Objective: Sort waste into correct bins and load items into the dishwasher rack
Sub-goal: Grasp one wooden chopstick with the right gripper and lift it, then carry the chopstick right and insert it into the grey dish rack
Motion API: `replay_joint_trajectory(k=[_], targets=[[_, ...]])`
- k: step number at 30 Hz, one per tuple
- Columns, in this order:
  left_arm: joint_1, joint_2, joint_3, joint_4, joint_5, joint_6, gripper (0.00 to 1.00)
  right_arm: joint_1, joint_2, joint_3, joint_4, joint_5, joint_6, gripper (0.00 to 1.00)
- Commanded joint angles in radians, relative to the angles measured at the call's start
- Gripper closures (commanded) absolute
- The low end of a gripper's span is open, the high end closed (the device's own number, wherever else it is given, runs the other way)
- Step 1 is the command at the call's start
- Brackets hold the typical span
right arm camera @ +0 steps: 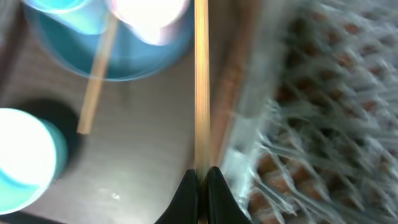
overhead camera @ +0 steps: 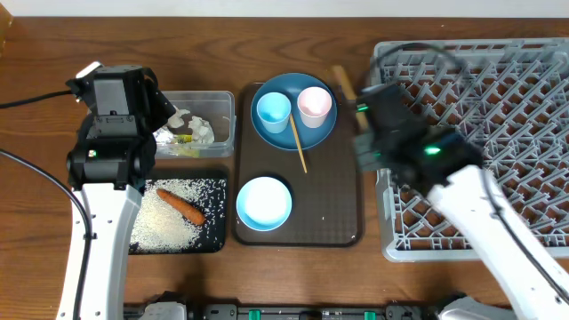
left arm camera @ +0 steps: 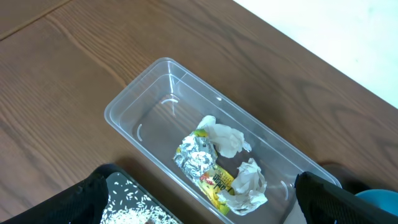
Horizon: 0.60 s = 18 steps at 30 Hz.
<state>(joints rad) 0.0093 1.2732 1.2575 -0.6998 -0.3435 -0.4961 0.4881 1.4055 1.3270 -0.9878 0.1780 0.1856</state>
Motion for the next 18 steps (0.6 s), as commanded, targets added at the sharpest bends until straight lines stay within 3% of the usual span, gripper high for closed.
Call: replay_joint_trajectory(k=[1, 9, 18], targets=[[0.003, -0.002, 0.018, -0.003, -0.016, 0.013, 0.02, -0.088, -0.042, 0.014, -0.048, 0.013, 0.0, 0.99], [0.003, -0.002, 0.018, -0.003, -0.016, 0.013, 0.02, -0.261, -0.01, -0.002, -0.104, -0.013, -0.04, 0.99], [0.003, -0.002, 0.018, -0.003, -0.016, 0.013, 0.02, -0.306, 0.081, -0.002, -0.103, -0.058, -0.09, 0.99]])
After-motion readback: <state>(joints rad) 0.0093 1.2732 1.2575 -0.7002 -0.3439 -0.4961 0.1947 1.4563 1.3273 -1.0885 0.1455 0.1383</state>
